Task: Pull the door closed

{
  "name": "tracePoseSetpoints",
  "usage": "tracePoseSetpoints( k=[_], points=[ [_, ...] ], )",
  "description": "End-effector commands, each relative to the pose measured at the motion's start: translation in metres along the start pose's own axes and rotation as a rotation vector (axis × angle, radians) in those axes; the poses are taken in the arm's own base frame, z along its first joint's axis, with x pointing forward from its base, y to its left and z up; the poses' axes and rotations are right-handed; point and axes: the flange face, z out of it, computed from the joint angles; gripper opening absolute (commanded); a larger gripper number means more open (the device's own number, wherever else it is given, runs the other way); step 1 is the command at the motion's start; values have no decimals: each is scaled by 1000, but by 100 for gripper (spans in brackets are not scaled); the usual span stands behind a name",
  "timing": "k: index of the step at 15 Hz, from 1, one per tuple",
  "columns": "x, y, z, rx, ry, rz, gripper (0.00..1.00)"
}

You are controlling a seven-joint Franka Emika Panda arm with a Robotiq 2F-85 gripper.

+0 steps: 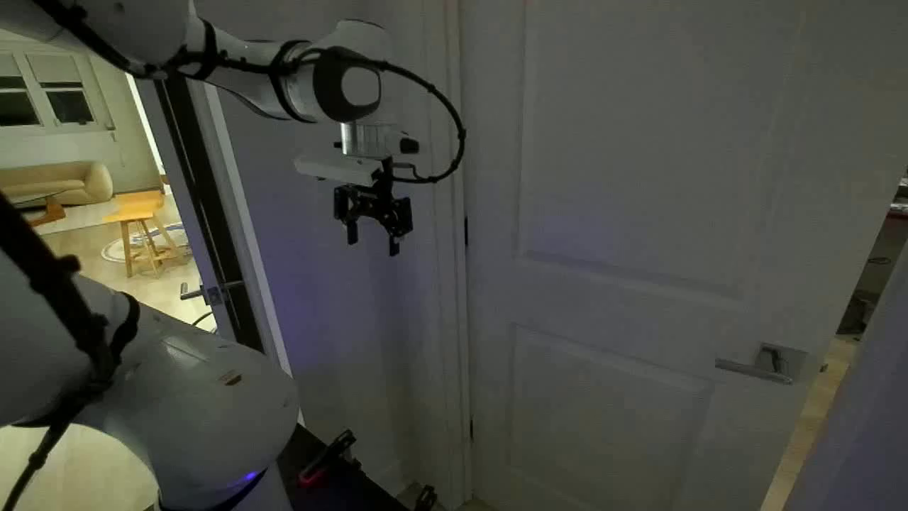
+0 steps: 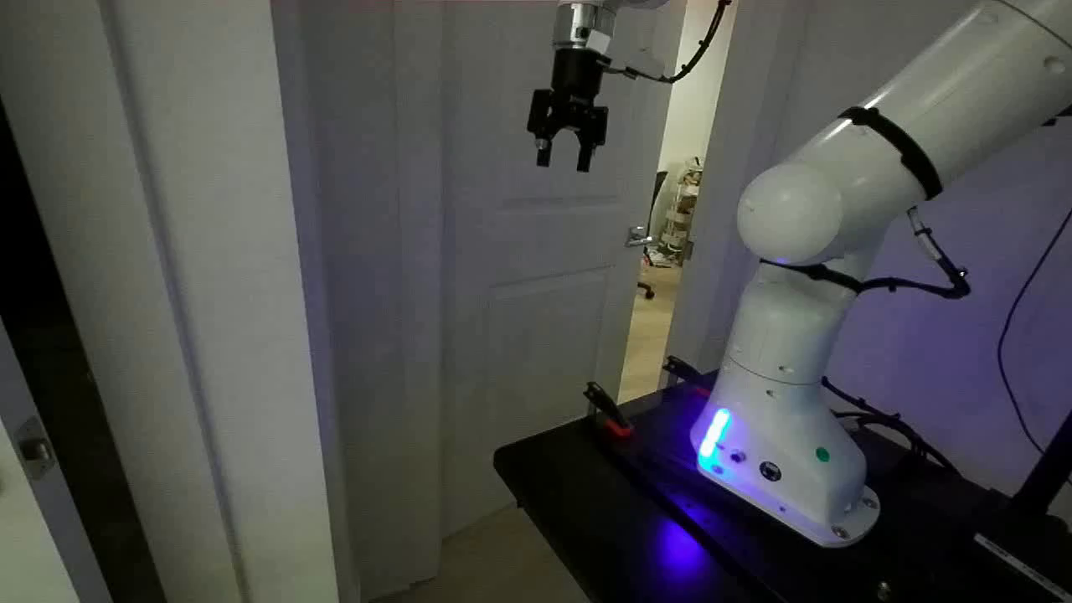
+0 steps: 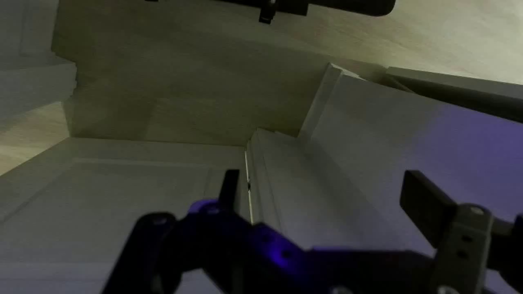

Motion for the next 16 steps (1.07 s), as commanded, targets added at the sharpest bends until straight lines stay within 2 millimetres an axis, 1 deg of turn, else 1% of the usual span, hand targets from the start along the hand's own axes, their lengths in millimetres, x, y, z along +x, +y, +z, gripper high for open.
tracePoseSetpoints(
  k=[1, 6, 7, 11, 14, 16],
  points=[
    [0, 0, -1, 0, -1, 0, 100],
    [0, 0, -1, 0, 0, 0, 100],
    [2, 0, 0, -11, 10, 27, 100],
    [18, 6, 2, -67, 66, 197, 100],
    [33, 18, 8, -130, 121, 345, 100],
    [44, 29, 16, -166, 141, 447, 100]
  ],
)
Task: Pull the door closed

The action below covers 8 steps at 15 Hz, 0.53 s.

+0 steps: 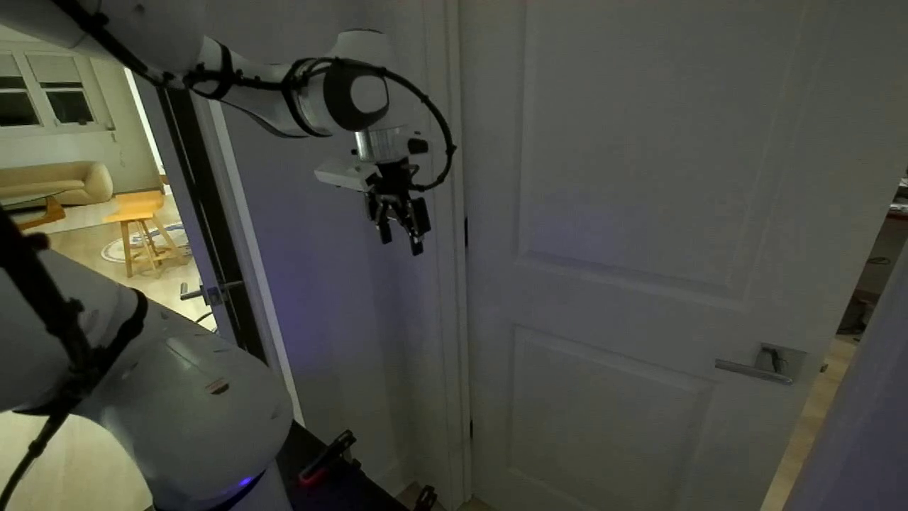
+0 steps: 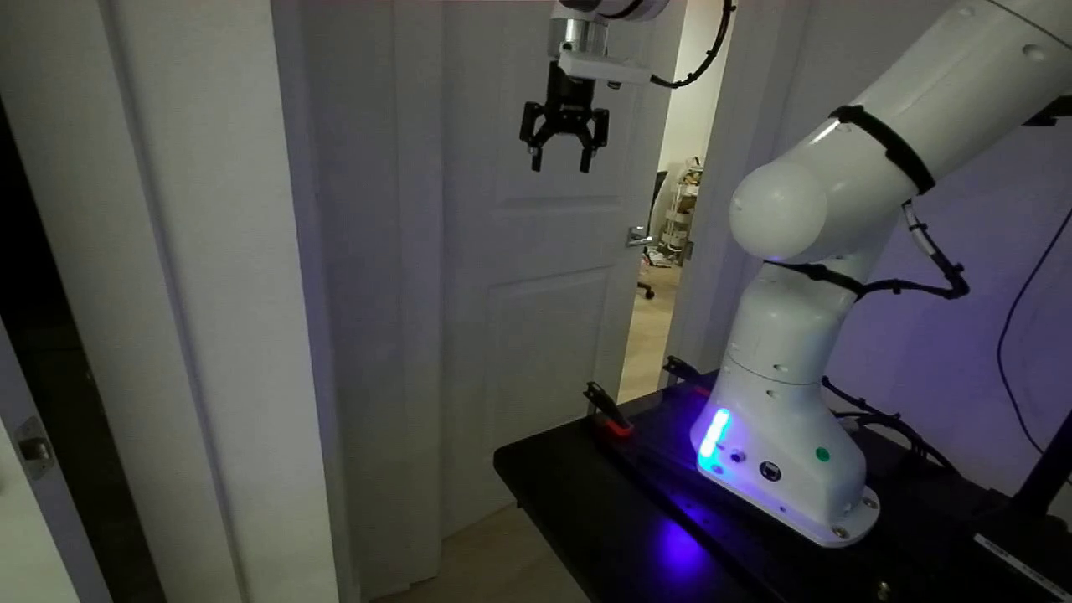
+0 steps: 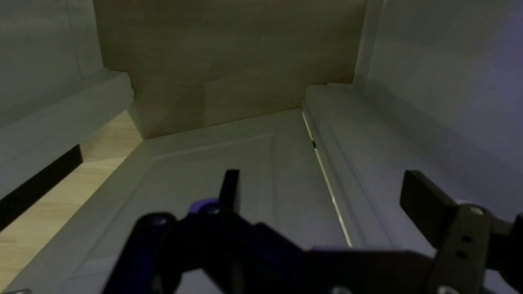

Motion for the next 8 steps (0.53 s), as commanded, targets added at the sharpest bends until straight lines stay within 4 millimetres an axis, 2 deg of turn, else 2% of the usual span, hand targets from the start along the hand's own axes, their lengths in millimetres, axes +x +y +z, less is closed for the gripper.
tracePoseSetpoints(
  k=[1, 8],
  points=[
    [25, 8, 17, -75, 32, 177, 100],
    [71, 51, 58, -200, 111, 539, 100]
  ],
)
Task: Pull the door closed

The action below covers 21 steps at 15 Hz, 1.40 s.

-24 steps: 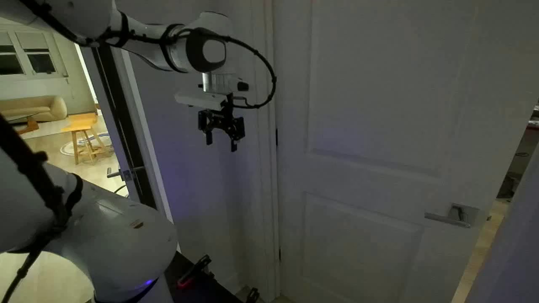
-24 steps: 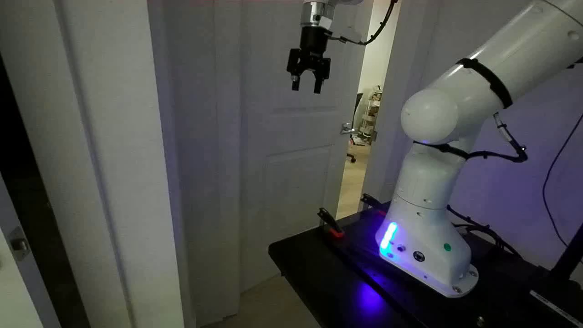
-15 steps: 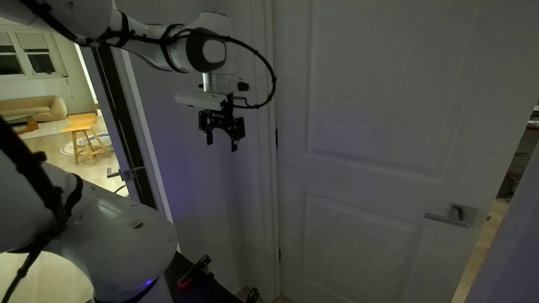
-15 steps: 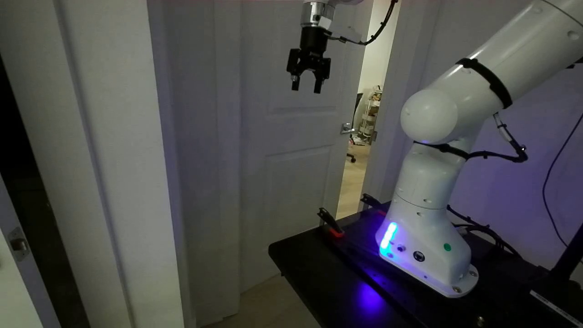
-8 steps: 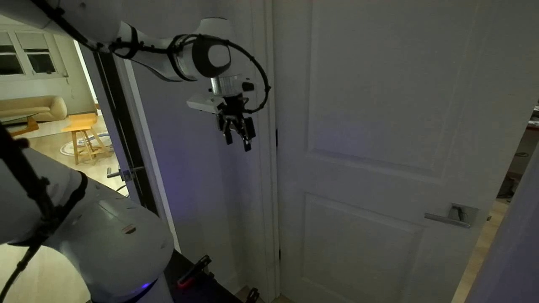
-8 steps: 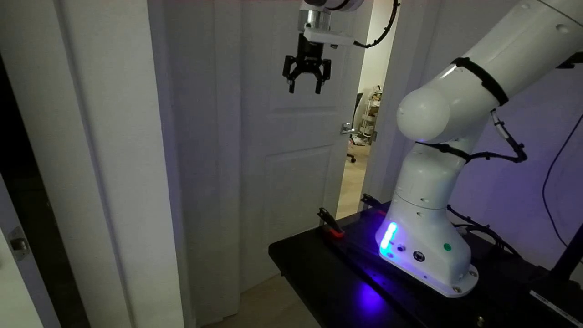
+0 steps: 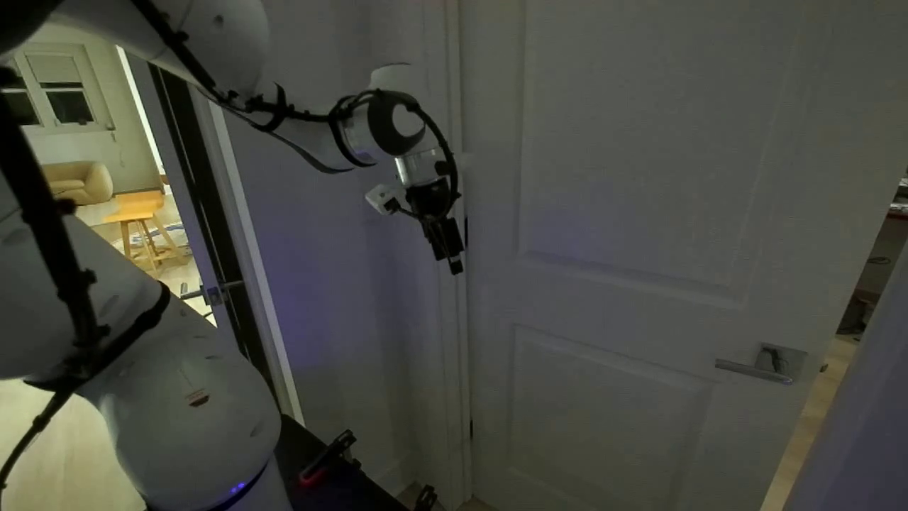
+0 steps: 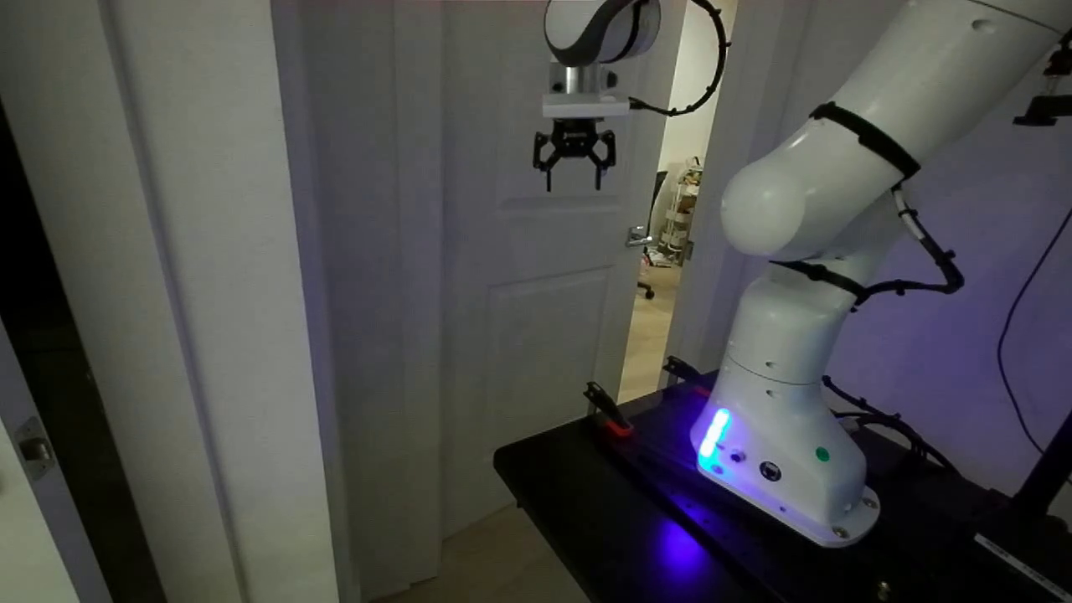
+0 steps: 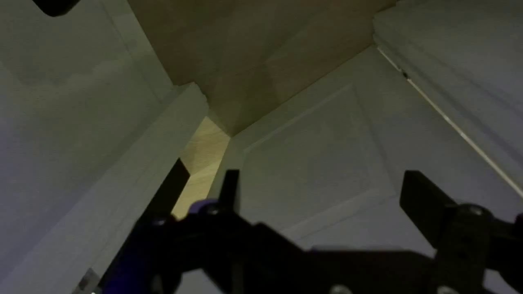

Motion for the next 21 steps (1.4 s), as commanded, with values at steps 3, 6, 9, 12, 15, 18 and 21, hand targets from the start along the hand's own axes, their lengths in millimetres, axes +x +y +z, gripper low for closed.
tracePoseSetpoints(
  k=[3, 6, 9, 12, 15, 18, 21],
  points=[
    [56, 13, 35, -113, 96, 276, 100],
    [91, 32, 53, -189, 152, 431, 100],
    [126, 49, 70, -247, 198, 591, 100],
    [157, 65, 92, -290, 232, 737, 100],
    [190, 78, 114, -313, 230, 842, 100],
    [218, 86, 133, -333, 233, 910, 100],
    [240, 92, 153, -353, 262, 949, 100]
  ],
)
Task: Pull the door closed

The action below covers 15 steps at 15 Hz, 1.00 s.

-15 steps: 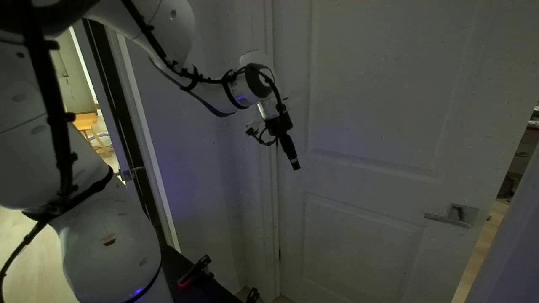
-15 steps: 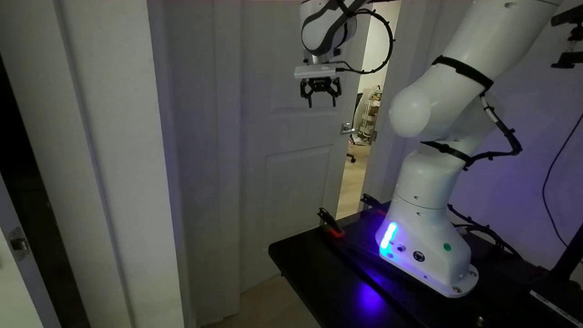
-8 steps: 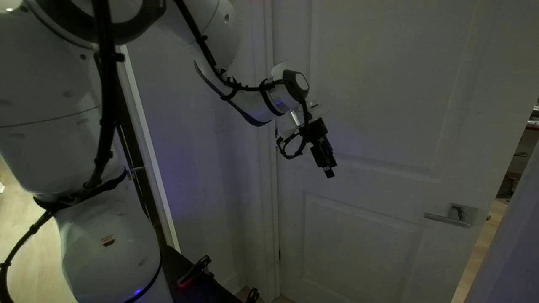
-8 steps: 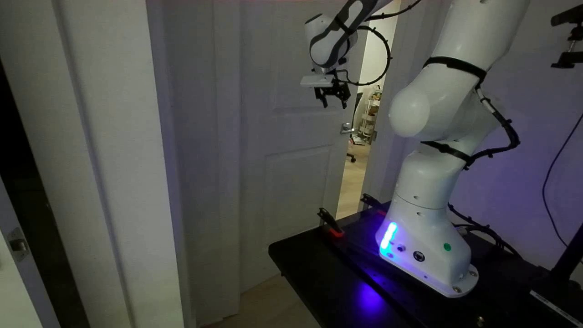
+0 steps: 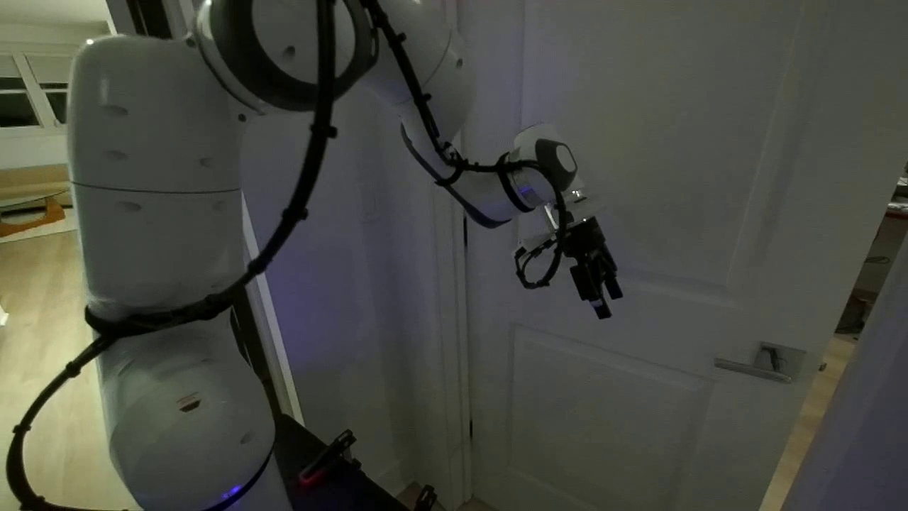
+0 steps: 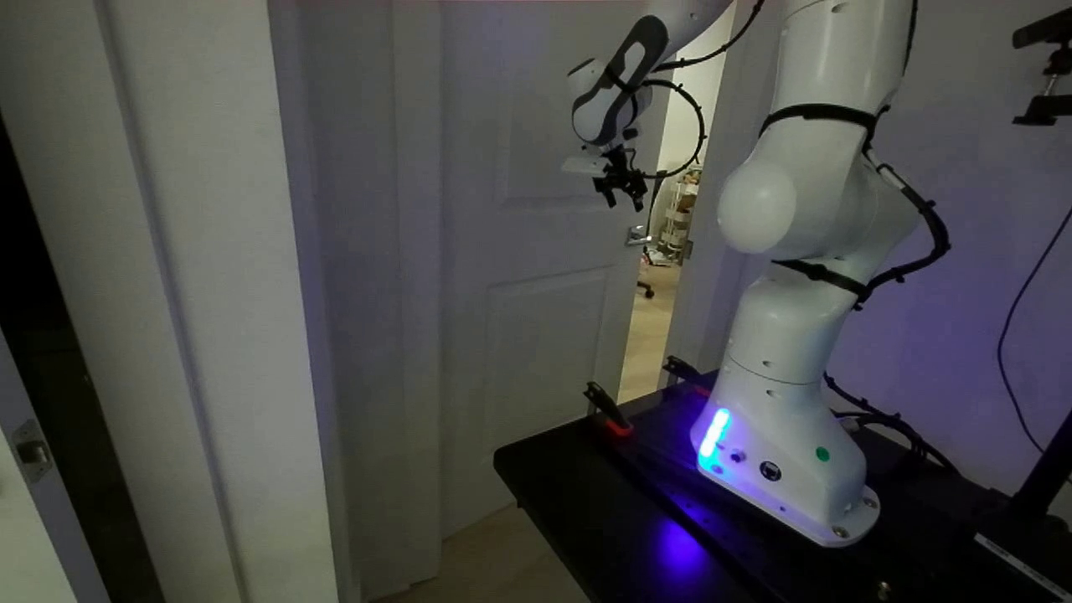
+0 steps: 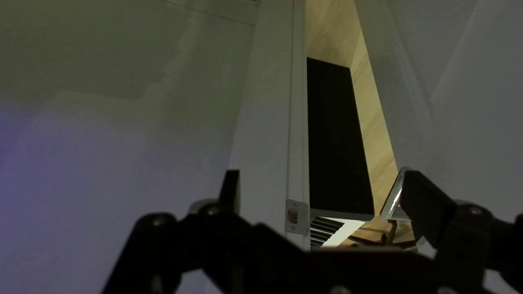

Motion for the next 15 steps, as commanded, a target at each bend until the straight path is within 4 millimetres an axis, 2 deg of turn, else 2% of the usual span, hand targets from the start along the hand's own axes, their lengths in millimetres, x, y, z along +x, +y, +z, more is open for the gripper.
tracePoseSetpoints(
  k=[1, 7, 13, 15],
  points=[
    [12, -30, 19, -25, 44, 64, 100],
    [41, -66, 68, -22, 96, 70, 100],
    [78, -89, 117, 75, 114, 67, 100],
    [85, -97, 132, 113, 122, 64, 100]
  ],
)
